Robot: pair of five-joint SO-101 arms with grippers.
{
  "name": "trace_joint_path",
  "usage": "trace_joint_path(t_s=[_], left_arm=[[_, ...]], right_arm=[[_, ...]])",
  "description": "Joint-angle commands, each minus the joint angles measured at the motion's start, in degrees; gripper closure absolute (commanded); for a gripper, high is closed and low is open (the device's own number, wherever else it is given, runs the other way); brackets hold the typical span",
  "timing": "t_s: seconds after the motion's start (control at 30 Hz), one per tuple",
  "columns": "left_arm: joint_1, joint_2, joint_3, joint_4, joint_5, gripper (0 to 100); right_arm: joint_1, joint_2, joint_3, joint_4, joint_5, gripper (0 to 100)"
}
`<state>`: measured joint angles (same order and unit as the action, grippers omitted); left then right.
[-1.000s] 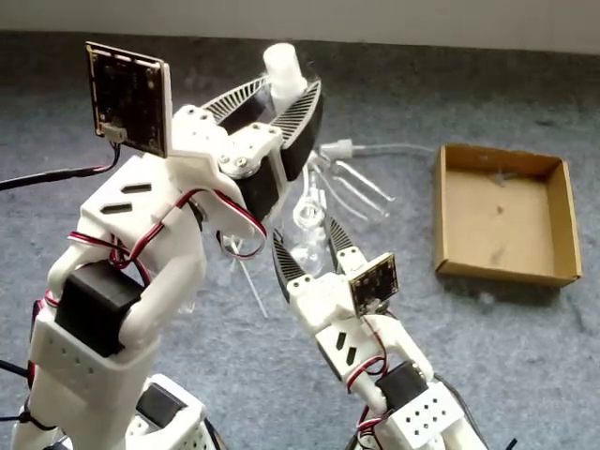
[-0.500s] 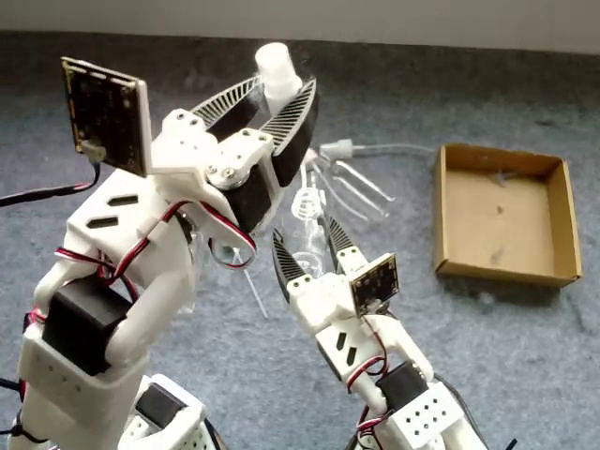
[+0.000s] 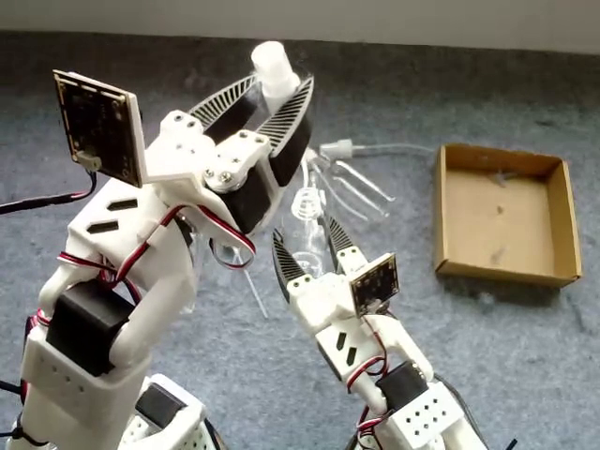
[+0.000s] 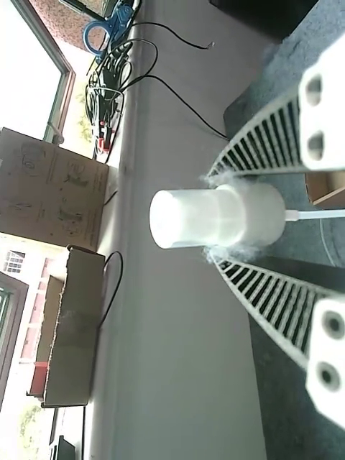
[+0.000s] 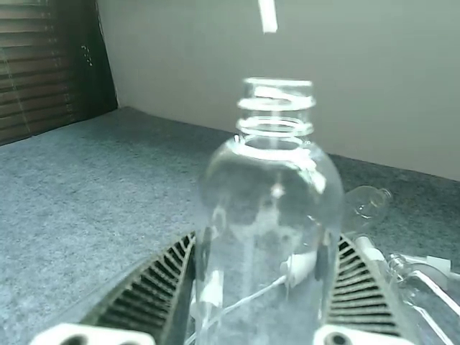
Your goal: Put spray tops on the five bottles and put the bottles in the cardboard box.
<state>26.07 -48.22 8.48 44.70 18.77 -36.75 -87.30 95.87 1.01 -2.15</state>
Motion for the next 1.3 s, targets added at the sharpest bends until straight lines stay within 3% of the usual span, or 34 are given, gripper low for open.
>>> trace_joint_path(t_s=[0.0,0.57,0.77,1.13,1.27], left_arm=[[-0.6,-0.5,-0.1,-2.4,0.4,100],[-0.6,-0.7,7.1,-2.3,0.6,100],[-0.6,-0.9,16.8,-2.7,0.7,100],[-0.6,-1.0,33.6,-18.0,0.4,100],[-0.6,-3.3,34.1,-18.7,0.4,100]], right_arm=[[-0.2,-0.5,7.3,0.1,-0.4,79.6],[-0.2,-0.5,7.3,0.1,-0.4,79.6],[-0.2,-0.5,7.3,0.1,-0.4,79.6],[-0.2,-0.5,7.3,0.1,-0.4,79.6],[-0.2,-0.5,7.3,0.1,-0.4,79.6]])
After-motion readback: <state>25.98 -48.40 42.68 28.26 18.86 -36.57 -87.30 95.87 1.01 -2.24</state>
